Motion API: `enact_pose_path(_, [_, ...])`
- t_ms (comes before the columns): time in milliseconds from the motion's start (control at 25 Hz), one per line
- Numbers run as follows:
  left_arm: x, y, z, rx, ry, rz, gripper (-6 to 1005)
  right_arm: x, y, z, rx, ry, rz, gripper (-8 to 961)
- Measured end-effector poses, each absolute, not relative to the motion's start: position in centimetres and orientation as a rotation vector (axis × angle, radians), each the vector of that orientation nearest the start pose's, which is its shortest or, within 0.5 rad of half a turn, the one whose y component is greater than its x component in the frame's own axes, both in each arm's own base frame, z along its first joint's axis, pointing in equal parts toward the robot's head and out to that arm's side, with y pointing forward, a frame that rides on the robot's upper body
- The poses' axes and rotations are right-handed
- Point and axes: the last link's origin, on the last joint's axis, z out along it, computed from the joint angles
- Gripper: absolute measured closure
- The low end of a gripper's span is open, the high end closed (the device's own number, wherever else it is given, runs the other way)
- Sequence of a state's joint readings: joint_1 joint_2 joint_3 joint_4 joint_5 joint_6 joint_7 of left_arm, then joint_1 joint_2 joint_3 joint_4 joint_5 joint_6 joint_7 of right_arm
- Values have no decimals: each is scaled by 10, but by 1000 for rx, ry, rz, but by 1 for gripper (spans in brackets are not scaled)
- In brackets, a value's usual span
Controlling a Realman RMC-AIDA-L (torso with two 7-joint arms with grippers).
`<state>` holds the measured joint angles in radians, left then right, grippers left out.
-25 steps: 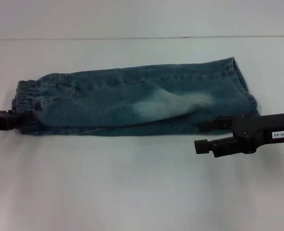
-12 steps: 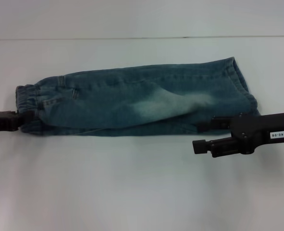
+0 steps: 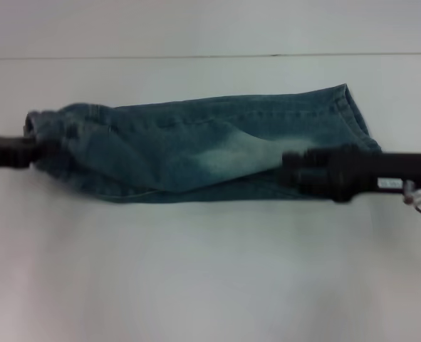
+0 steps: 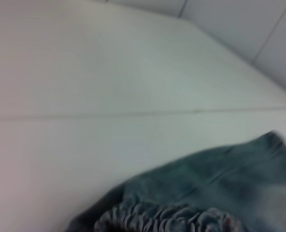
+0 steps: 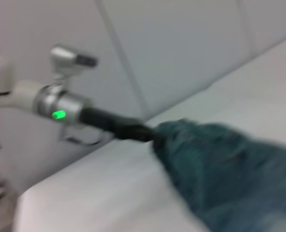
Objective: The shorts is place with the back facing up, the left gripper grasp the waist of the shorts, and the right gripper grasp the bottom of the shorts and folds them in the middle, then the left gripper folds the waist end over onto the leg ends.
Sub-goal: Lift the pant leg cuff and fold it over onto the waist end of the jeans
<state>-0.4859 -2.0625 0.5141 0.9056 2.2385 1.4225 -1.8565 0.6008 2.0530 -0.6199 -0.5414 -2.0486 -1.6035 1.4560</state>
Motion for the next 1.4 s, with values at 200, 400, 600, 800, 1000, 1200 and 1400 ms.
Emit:
enact_pose_path(200, [-262,369,82,-2378,-1082,-633,896,257,356,-34,-2522,709,812,587])
enact_pose_path(400, [-205,394,84,-2469,-992,-787,896,252,371,-64,-2304,695,838,795])
enact_pose_path(600, [-172,406,77,-2549,-934,-796,896,249,380,-80,-2129,688,788,874])
enact_pose_path(800, [-153,411,70,-2606,-895,-782,896,233,389,-99,-2143,647,690,954])
enact_pose_path(1000, [-142,413,68,-2636,-875,-780,897,212,388,-121,-2200,714,678,954])
enact_pose_path(1200, [-137,417,73,-2644,-866,-768,897,195,384,-142,-2300,732,602,954])
enact_pose_path(1400, [-137,419,74,-2631,-867,-766,897,178,370,-160,-2424,698,601,955])
